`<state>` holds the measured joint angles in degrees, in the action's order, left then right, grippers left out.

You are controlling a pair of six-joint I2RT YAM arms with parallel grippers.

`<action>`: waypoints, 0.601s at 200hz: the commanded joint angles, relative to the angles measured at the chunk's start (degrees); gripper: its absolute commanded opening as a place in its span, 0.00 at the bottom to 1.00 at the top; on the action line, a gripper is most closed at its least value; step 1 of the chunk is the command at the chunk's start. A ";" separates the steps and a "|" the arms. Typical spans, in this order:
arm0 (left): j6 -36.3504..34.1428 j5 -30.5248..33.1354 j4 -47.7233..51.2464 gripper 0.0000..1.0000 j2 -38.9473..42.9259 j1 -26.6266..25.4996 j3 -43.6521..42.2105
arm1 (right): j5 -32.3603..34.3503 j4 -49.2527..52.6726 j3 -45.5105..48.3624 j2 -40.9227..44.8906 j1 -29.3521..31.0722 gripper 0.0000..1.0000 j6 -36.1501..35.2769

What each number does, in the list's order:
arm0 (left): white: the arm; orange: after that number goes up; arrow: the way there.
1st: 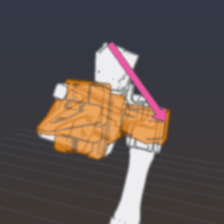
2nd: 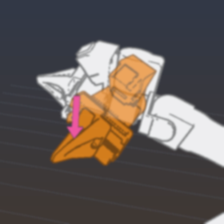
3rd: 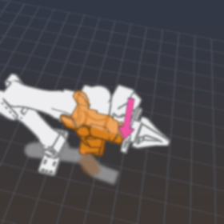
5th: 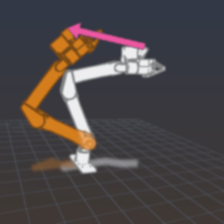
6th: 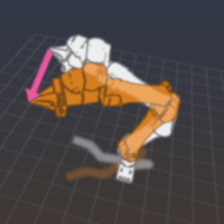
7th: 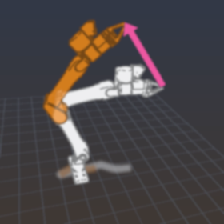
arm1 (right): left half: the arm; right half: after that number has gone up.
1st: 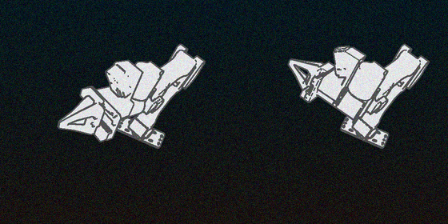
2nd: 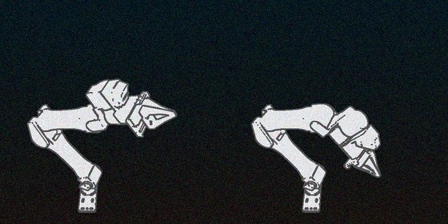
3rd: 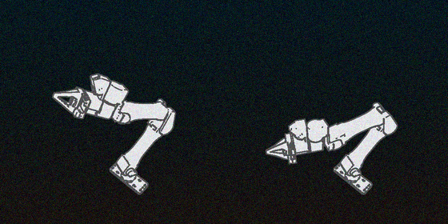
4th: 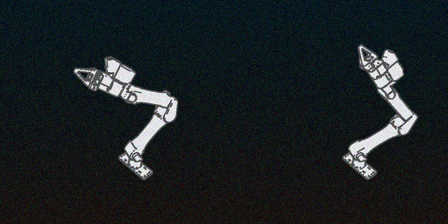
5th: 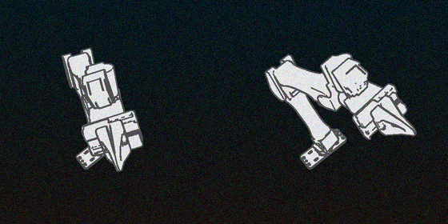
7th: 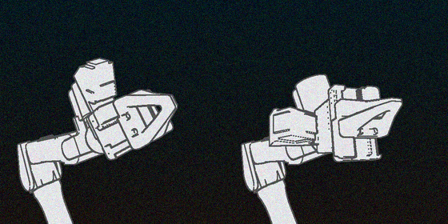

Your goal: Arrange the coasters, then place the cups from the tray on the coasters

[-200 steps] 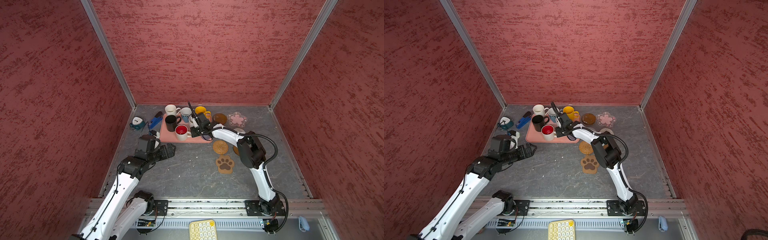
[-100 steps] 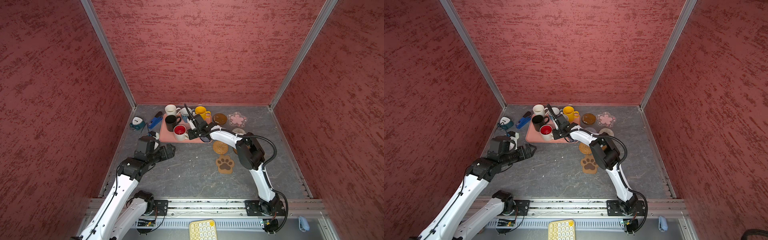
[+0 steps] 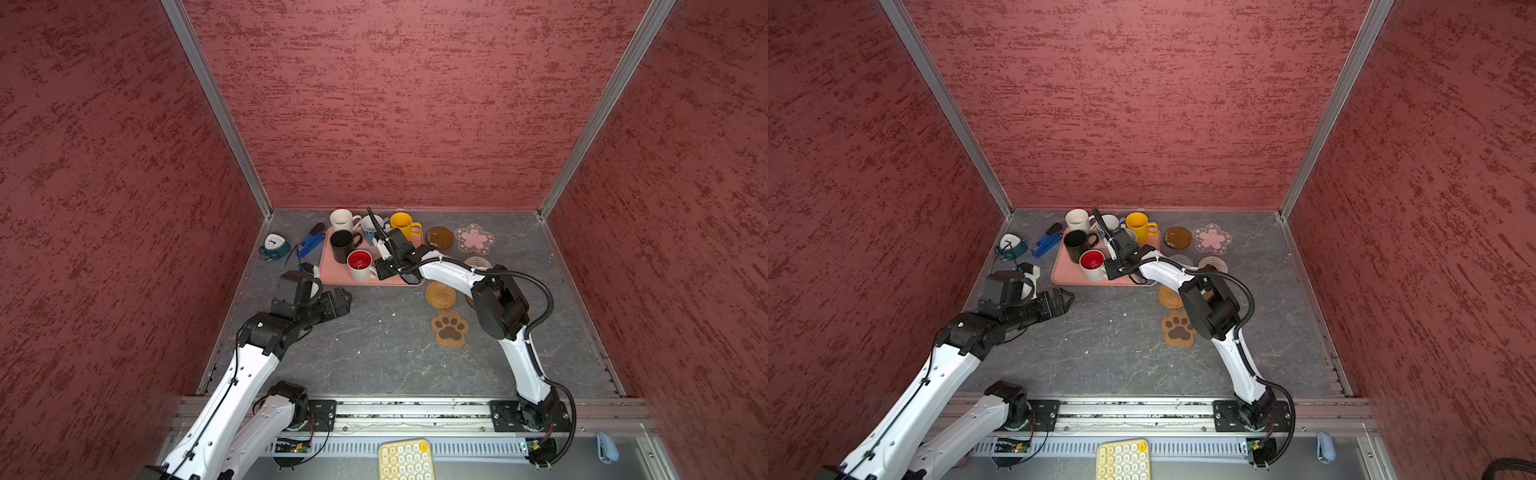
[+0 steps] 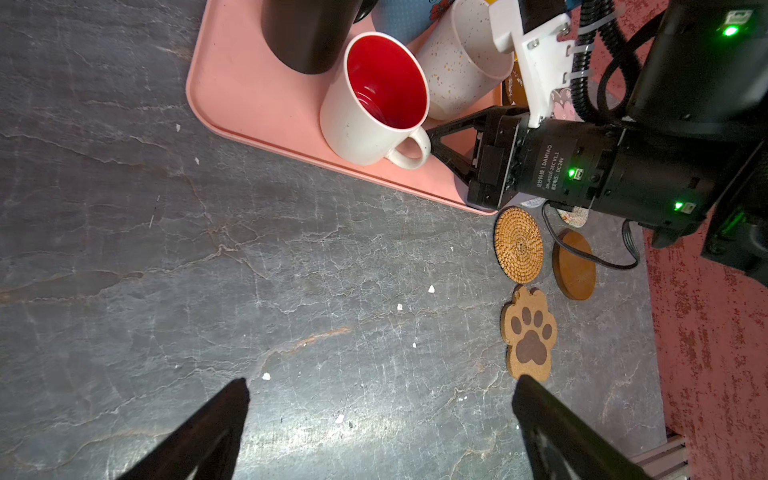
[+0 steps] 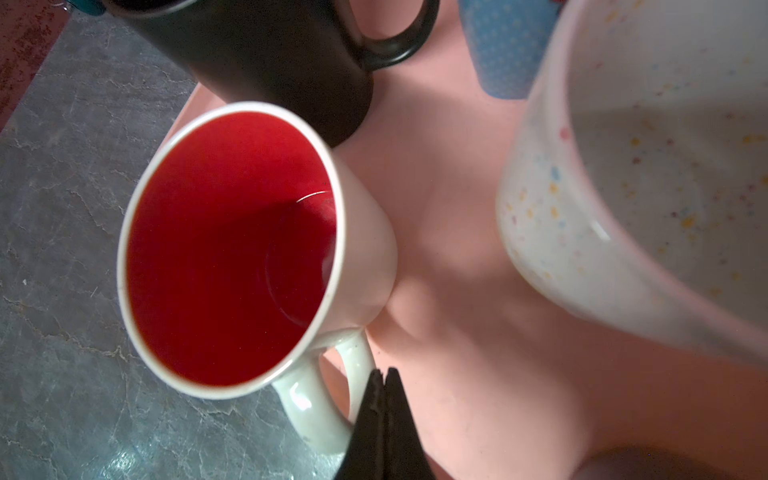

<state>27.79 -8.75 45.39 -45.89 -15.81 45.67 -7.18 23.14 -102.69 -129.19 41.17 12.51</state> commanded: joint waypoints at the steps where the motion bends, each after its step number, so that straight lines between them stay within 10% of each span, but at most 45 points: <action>1: 0.09 -0.08 -1.00 1.00 0.03 -0.11 0.62 | 3.10 1.73 -1.64 2.04 0.48 0.00 -2.57; 120: 0.16 0.03 -0.91 1.00 0.76 -0.25 0.08 | 9.58 6.04 -5.44 1.20 2.51 0.00 -6.64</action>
<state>27.79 -8.75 45.39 -45.74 -15.81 45.67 0.34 27.44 -105.71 -129.19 43.11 7.88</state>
